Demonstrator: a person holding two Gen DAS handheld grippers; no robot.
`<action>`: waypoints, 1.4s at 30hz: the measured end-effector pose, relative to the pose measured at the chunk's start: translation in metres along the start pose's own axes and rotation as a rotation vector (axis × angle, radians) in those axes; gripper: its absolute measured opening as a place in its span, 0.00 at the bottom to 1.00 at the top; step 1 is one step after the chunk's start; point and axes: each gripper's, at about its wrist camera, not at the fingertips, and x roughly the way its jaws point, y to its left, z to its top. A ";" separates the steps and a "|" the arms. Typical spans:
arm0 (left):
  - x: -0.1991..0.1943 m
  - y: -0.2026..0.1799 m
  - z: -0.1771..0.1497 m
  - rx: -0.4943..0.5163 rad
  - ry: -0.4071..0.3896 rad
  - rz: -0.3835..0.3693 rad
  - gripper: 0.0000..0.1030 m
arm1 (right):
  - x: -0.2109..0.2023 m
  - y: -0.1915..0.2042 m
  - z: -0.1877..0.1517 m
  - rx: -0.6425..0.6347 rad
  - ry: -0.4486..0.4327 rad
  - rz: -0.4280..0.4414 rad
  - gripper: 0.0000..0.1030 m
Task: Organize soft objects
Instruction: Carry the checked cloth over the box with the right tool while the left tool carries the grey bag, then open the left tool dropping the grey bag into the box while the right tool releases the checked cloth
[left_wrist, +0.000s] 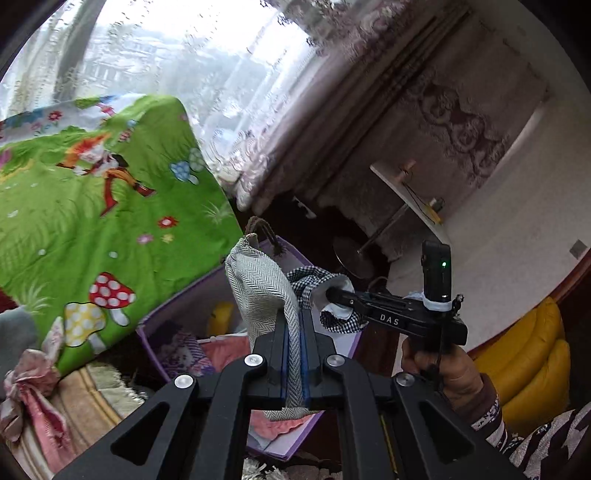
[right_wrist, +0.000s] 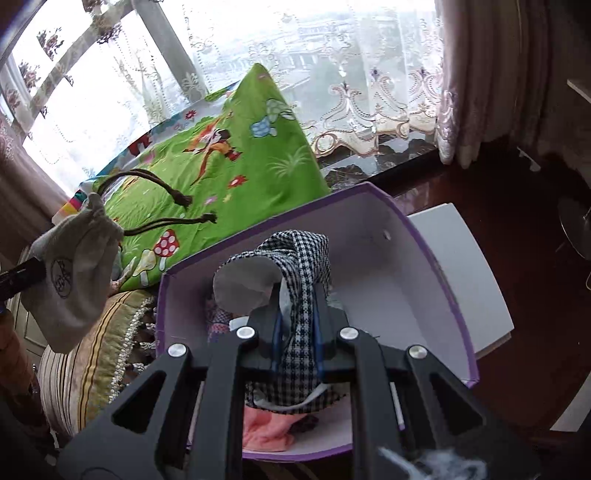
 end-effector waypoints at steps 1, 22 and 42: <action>0.015 -0.003 0.002 0.015 0.038 -0.024 0.05 | -0.003 -0.008 -0.002 0.014 -0.005 -0.005 0.17; 0.184 0.065 0.014 0.216 0.465 0.417 0.18 | 0.014 -0.029 -0.018 0.080 0.035 0.092 0.17; 0.035 0.070 -0.008 -0.007 0.127 0.312 0.40 | 0.121 0.031 -0.011 0.073 0.213 0.144 0.17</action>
